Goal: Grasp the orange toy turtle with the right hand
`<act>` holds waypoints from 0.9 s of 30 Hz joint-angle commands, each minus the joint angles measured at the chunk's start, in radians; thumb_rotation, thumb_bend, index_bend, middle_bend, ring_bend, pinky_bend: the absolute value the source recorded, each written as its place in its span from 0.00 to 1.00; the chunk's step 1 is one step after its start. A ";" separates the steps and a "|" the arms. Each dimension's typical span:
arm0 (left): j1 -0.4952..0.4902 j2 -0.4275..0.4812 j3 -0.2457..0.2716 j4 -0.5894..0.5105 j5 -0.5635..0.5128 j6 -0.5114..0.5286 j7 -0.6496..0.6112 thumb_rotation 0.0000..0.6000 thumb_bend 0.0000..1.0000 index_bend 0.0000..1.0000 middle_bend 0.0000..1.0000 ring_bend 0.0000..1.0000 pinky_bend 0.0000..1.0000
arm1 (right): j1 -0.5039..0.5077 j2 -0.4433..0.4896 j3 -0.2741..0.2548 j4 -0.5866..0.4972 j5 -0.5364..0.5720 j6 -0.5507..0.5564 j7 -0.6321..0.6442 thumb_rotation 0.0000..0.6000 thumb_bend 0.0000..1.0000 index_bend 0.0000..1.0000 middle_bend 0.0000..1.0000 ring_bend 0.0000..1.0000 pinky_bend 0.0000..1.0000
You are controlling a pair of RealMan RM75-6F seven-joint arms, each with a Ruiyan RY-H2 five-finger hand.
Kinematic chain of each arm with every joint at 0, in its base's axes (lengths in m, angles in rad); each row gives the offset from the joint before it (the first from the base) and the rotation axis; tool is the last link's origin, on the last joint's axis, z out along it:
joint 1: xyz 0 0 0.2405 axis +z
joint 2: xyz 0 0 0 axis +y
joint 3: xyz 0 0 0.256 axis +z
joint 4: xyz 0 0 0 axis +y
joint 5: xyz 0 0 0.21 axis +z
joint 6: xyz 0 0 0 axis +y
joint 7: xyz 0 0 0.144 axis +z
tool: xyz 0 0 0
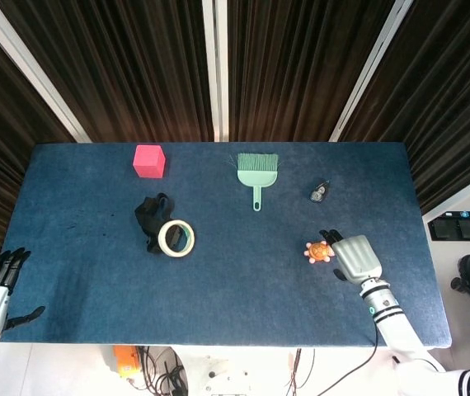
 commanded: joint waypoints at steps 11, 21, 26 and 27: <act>0.000 0.000 -0.001 0.014 -0.007 -0.004 -0.015 1.00 0.00 0.07 0.04 0.00 0.05 | 0.061 -0.125 0.000 0.138 0.037 0.004 -0.011 1.00 0.20 0.30 0.36 0.90 1.00; 0.000 -0.006 0.001 0.022 -0.010 -0.009 -0.022 1.00 0.00 0.07 0.04 0.00 0.05 | 0.070 -0.169 -0.018 0.198 0.024 0.017 0.014 1.00 0.21 0.37 0.41 0.90 1.00; -0.001 -0.006 0.001 0.022 -0.009 -0.010 -0.021 1.00 0.00 0.07 0.04 0.00 0.05 | 0.077 -0.182 -0.027 0.213 0.028 0.012 0.007 1.00 0.23 0.45 0.46 0.92 1.00; -0.001 -0.006 0.001 0.022 -0.009 -0.010 -0.022 1.00 0.00 0.07 0.04 0.00 0.05 | 0.079 -0.184 -0.028 0.215 0.027 0.013 0.005 1.00 0.24 0.47 0.48 0.92 1.00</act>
